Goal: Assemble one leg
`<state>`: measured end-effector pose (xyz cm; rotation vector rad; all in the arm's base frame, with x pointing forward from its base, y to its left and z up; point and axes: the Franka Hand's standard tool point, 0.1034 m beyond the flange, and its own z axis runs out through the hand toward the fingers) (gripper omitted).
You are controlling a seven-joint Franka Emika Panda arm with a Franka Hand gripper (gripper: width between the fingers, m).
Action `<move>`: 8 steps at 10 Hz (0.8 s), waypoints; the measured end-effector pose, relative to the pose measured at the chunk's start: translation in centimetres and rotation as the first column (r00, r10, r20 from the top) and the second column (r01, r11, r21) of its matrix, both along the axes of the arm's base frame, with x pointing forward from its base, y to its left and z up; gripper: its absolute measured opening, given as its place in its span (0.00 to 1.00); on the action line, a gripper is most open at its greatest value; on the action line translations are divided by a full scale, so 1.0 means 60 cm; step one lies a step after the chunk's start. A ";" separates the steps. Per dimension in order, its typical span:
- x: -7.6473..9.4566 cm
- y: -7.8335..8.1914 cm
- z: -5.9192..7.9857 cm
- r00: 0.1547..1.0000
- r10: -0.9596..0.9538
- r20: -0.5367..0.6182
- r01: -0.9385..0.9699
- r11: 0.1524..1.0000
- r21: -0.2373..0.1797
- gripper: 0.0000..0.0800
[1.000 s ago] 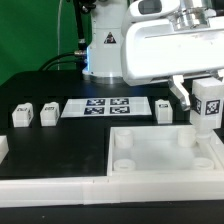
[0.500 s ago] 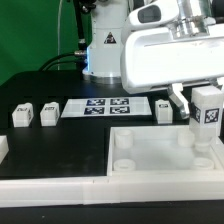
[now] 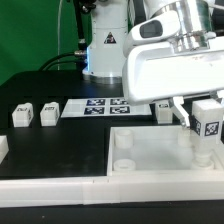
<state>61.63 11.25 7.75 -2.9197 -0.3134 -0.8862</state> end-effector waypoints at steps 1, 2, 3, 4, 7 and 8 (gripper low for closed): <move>0.001 0.000 -0.003 1.000 0.000 -0.002 0.000 1.000 0.000 0.36; 0.002 0.000 -0.006 1.000 -0.001 -0.003 0.001 1.000 0.001 0.36; 0.002 0.000 -0.009 1.000 -0.001 -0.005 0.001 1.000 0.001 0.36; 0.000 0.000 -0.014 1.000 -0.001 -0.006 0.001 1.000 0.001 0.36; -0.001 0.002 -0.020 1.000 -0.002 0.019 0.002 1.000 0.003 0.36; -0.001 0.002 -0.020 1.000 -0.002 0.019 0.002 1.000 0.002 0.36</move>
Offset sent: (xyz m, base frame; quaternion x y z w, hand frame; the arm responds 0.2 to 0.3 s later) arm 0.0045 0.0005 -0.0079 -0.0069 0.0114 -0.0009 0.9999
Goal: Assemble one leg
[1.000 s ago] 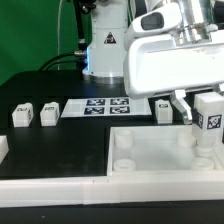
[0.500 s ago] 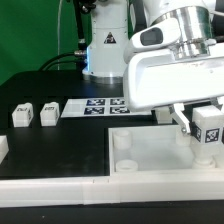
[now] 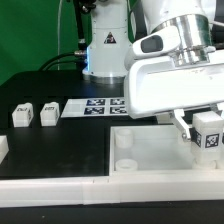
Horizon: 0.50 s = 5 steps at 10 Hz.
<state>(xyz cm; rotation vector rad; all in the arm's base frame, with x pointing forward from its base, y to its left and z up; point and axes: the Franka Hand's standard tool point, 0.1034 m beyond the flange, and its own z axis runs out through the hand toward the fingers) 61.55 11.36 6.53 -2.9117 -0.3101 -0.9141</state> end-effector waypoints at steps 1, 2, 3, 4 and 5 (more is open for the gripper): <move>0.001 0.000 0.000 1.000 0.001 -0.004 -0.001 1.000 -0.001 0.36; -0.002 0.000 -0.004 1.000 0.003 -0.023 -0.003 1.000 -0.002 0.44; -0.003 0.000 -0.006 1.000 0.003 -0.026 -0.003 1.000 -0.002 0.61; -0.003 0.000 -0.006 1.000 0.003 -0.026 -0.003 1.000 -0.002 0.61; -0.004 0.000 -0.007 1.000 0.003 -0.027 -0.003 1.000 -0.002 0.77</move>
Offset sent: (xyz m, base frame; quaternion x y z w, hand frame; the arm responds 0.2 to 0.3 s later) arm 0.0000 0.0000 0.0000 0.0000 0.0000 0.0000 1.0000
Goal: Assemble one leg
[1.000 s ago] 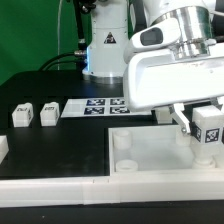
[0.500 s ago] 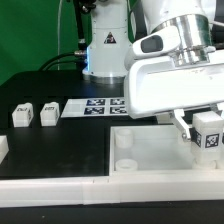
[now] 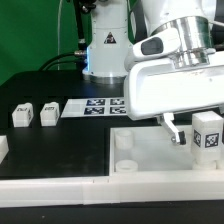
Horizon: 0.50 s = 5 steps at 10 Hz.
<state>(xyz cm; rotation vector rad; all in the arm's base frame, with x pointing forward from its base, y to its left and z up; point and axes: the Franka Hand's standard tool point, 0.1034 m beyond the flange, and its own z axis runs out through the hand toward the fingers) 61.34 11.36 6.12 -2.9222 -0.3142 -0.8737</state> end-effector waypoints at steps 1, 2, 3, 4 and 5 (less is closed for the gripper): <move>0.000 0.000 -0.001 1.000 0.000 -0.001 0.000 1.000 0.000 0.80; -0.001 0.000 -0.001 1.000 0.000 -0.001 0.000 1.000 0.000 0.80; -0.001 0.000 -0.002 1.000 0.000 -0.002 0.000 1.000 0.000 0.81; -0.001 0.000 -0.002 1.000 0.000 -0.002 0.000 1.000 0.000 0.81; -0.001 0.000 -0.002 1.000 0.000 -0.002 0.000 1.000 0.000 0.81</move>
Offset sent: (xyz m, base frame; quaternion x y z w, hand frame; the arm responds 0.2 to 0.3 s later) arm 0.0000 0.0000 0.0000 0.0000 0.0000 0.0000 1.0000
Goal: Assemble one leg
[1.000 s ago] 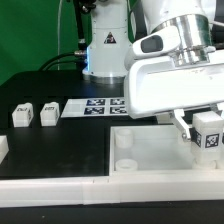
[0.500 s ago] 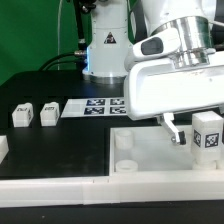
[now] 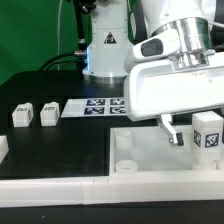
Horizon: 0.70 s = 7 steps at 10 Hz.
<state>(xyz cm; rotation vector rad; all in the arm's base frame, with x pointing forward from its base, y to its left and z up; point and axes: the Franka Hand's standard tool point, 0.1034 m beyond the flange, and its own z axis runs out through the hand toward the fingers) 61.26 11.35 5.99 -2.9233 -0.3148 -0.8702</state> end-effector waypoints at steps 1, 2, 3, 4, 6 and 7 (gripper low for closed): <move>0.000 0.000 0.000 1.000 0.000 0.000 0.000 1.000 0.000 0.81; 0.001 0.000 0.008 1.000 0.000 -0.010 0.000 1.000 -0.001 0.81; 0.007 0.001 0.032 1.000 0.003 -0.014 -0.003 1.000 -0.002 0.81; 0.010 0.000 0.051 0.999 0.008 -0.041 -0.008 1.000 -0.005 0.81; 0.021 -0.006 0.070 0.996 0.014 -0.084 -0.016 1.000 -0.013 0.81; 0.019 -0.011 0.062 0.992 0.016 -0.127 -0.018 1.000 -0.017 0.81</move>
Offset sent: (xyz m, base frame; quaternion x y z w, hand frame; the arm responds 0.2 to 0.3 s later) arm 0.0083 -0.0125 0.0468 -0.0211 -0.0401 -0.0126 0.9989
